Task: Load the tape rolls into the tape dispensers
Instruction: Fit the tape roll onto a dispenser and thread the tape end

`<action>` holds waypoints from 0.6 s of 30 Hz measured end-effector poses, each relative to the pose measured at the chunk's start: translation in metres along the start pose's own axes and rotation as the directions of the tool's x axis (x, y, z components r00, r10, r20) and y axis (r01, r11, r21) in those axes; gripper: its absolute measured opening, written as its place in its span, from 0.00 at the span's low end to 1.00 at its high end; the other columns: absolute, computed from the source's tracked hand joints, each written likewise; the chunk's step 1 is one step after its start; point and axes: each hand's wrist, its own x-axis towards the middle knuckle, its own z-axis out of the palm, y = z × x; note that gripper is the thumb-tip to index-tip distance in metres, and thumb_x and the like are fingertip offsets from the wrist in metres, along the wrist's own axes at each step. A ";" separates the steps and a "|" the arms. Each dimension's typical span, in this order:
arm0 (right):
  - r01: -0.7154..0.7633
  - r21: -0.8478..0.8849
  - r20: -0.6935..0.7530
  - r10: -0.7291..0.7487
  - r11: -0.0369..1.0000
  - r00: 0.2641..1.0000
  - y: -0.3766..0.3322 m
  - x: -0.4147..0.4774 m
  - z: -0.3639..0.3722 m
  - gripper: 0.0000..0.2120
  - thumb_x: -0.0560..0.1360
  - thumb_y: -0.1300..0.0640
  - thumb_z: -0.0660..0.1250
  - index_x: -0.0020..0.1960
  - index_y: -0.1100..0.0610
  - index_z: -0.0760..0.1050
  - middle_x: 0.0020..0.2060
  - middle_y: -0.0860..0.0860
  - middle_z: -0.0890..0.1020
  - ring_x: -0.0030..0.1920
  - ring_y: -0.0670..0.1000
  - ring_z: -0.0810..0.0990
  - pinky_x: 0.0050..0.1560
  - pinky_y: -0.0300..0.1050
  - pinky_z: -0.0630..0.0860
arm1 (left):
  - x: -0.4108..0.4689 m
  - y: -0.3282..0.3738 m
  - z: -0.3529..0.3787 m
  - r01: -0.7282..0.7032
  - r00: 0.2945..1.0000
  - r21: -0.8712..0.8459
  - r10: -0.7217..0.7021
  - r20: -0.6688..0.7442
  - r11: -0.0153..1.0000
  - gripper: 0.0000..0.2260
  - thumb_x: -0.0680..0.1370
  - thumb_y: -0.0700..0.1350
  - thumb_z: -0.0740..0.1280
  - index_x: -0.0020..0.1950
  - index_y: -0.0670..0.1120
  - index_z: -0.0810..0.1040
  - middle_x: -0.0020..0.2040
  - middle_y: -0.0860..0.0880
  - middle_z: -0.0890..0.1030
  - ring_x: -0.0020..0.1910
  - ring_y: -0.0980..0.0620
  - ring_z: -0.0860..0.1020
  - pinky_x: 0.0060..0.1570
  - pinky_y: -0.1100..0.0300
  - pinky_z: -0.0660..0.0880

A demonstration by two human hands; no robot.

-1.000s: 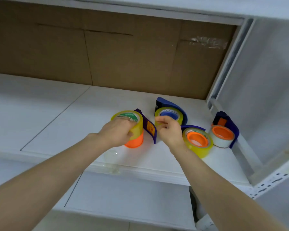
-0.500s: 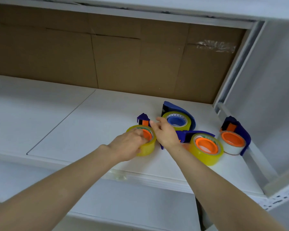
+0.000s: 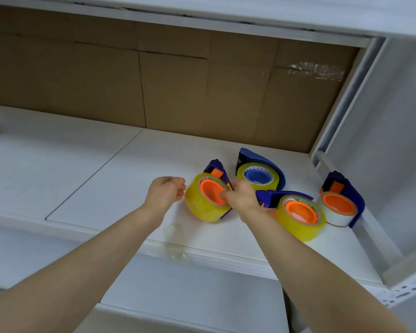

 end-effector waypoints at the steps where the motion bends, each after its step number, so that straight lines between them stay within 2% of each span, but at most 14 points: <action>1: -0.048 0.192 0.014 0.047 0.980 0.999 0.002 -0.004 -0.001 0.03 0.71 0.64 0.67 0.41 0.59 0.74 0.38 0.57 0.78 0.41 0.57 0.77 0.43 0.48 0.75 | 0.000 0.002 -0.001 0.005 1.000 -0.005 -0.005 -0.013 1.000 0.06 0.77 0.40 0.63 0.48 0.38 0.76 0.46 0.41 0.77 0.44 0.46 0.76 0.47 0.58 0.75; 3: -0.170 0.476 0.105 0.136 0.863 0.985 0.005 -0.012 0.000 0.06 0.71 0.66 0.68 0.48 0.60 0.78 0.43 0.58 0.81 0.48 0.59 0.80 0.52 0.54 0.79 | -0.004 0.005 0.001 0.091 0.995 0.008 -0.091 0.044 0.996 0.14 0.76 0.49 0.65 0.53 0.39 0.77 0.49 0.41 0.80 0.49 0.44 0.79 0.52 0.54 0.75; 5: -0.263 0.611 0.206 0.170 0.747 0.964 0.007 -0.021 0.006 0.10 0.73 0.68 0.66 0.54 0.64 0.78 0.45 0.59 0.82 0.50 0.60 0.80 0.55 0.57 0.78 | -0.015 0.011 0.008 0.205 0.967 -0.007 -0.201 0.158 0.979 0.18 0.75 0.56 0.65 0.53 0.42 0.78 0.49 0.43 0.82 0.49 0.45 0.80 0.53 0.53 0.75; 6: -0.288 0.620 0.234 0.179 0.729 0.956 0.009 -0.025 0.008 0.11 0.74 0.69 0.64 0.56 0.64 0.77 0.47 0.59 0.82 0.50 0.60 0.80 0.54 0.57 0.78 | -0.018 0.011 0.011 0.237 0.952 -0.029 -0.226 0.206 0.971 0.18 0.75 0.56 0.65 0.52 0.42 0.78 0.48 0.43 0.82 0.47 0.46 0.80 0.52 0.54 0.76; 7: -0.298 0.614 0.244 0.184 0.731 0.952 0.011 -0.029 0.010 0.12 0.75 0.68 0.63 0.58 0.64 0.77 0.49 0.60 0.82 0.50 0.59 0.80 0.55 0.56 0.78 | -0.022 0.011 0.015 0.251 0.942 -0.067 -0.228 0.246 0.966 0.16 0.77 0.55 0.64 0.53 0.42 0.78 0.49 0.43 0.82 0.47 0.47 0.80 0.49 0.55 0.76; 9: -0.248 0.524 0.205 0.161 0.815 0.965 0.016 -0.037 0.009 0.13 0.77 0.65 0.62 0.60 0.63 0.76 0.53 0.59 0.82 0.52 0.57 0.79 0.58 0.52 0.77 | -0.028 0.010 0.022 0.227 0.941 -0.146 -0.178 0.289 0.963 0.13 0.79 0.50 0.62 0.55 0.42 0.77 0.51 0.43 0.82 0.47 0.47 0.80 0.45 0.56 0.76; 11: -0.133 0.358 0.096 0.105 0.924 0.990 0.017 -0.045 0.003 0.15 0.79 0.60 0.61 0.64 0.61 0.74 0.59 0.55 0.79 0.58 0.54 0.76 0.62 0.46 0.71 | -0.032 0.005 0.027 0.192 0.948 -0.174 -0.136 0.289 0.966 0.14 0.79 0.47 0.62 0.58 0.39 0.77 0.53 0.41 0.81 0.48 0.45 0.81 0.47 0.54 0.77; 13: 0.010 0.271 -0.075 0.011 0.963 0.997 0.018 -0.051 -0.005 0.17 0.80 0.56 0.60 0.67 0.59 0.71 0.62 0.52 0.76 0.62 0.52 0.74 0.63 0.44 0.68 | -0.033 0.000 0.030 0.169 0.955 -0.142 -0.127 0.266 0.975 0.15 0.79 0.46 0.62 0.61 0.37 0.75 0.56 0.39 0.81 0.52 0.43 0.80 0.51 0.52 0.76; 15: 0.087 0.325 -0.142 -0.043 0.942 0.989 0.013 -0.058 -0.013 0.15 0.80 0.54 0.60 0.63 0.58 0.75 0.54 0.49 0.79 0.56 0.49 0.76 0.58 0.43 0.72 | -0.034 -0.002 0.032 0.157 0.960 -0.118 -0.123 0.252 0.981 0.15 0.80 0.45 0.61 0.62 0.37 0.75 0.56 0.39 0.80 0.53 0.43 0.80 0.51 0.53 0.75; 18: 0.012 0.487 -0.020 -0.003 0.873 1.000 0.003 -0.064 -0.016 0.13 0.78 0.52 0.62 0.56 0.58 0.78 0.44 0.50 0.81 0.46 0.49 0.79 0.49 0.43 0.77 | -0.035 -0.002 0.034 0.138 0.957 -0.127 -0.099 0.272 0.982 0.13 0.79 0.42 0.58 0.60 0.39 0.75 0.54 0.39 0.80 0.50 0.44 0.79 0.51 0.53 0.75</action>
